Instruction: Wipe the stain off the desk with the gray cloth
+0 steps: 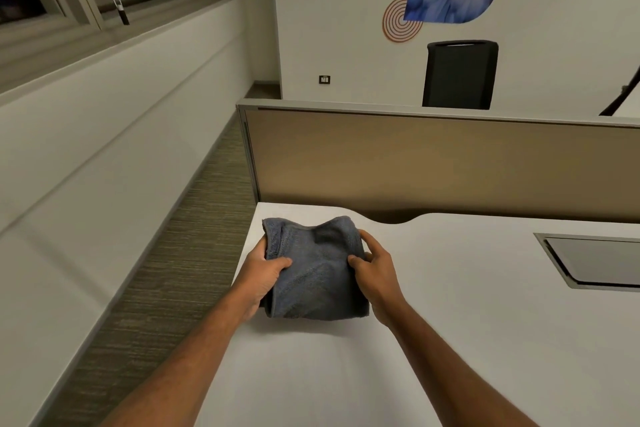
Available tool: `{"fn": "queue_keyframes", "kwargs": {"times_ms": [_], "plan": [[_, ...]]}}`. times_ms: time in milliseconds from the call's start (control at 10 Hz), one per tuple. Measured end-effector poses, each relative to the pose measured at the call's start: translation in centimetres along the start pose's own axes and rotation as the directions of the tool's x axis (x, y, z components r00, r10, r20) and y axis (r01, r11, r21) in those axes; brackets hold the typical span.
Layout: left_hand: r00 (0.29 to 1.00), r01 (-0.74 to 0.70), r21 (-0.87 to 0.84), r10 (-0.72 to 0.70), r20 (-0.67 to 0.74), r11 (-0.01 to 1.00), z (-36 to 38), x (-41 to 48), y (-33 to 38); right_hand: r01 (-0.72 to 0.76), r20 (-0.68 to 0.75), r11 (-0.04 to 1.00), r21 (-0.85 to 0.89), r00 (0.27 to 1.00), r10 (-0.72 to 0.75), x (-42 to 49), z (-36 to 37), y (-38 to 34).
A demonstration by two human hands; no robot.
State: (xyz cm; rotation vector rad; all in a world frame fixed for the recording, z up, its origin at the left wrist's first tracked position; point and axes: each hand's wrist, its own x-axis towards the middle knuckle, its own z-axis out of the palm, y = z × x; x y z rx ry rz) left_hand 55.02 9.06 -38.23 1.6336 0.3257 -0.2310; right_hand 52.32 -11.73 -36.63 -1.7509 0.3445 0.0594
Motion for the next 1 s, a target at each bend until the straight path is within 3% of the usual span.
{"fn": "queue_keyframes", "kwargs": {"times_ms": [200,400,500,700,800,1000], "plan": [[0.999,-0.039,0.033,0.04,-0.026,0.999,0.7,2.2,-0.7,-0.008,-0.08,0.996,-0.087,0.997,0.001,1.3,0.7,0.8],[0.981,0.009,0.033,-0.002,-0.195,0.999,0.4,2.9,-2.5,-0.085,-0.135,0.975,-0.205,0.989,0.058,1.0,1.0,2.0],[0.981,-0.009,0.063,0.021,-0.194,0.998,0.1,2.8,-2.9,-0.103,-0.147,0.969,-0.225,0.987,0.071,0.9,1.0,2.2],[0.966,-0.05,0.163,0.089,-0.242,0.985,0.4,1.9,-2.8,-0.081,-0.199,0.932,-0.353,0.98,0.01,0.6,0.4,2.2],[0.932,-0.099,0.332,0.204,-0.298,0.938,0.9,0.3,-2.6,-0.014,-0.193,0.913,-0.408,0.979,-0.071,-0.2,0.4,2.4],[0.849,-0.242,0.644,0.48,-0.221,0.726,1.9,-3.1,-2.3,0.107,-0.177,0.846,-0.522,0.957,-0.23,-2.0,0.8,2.7]]}}
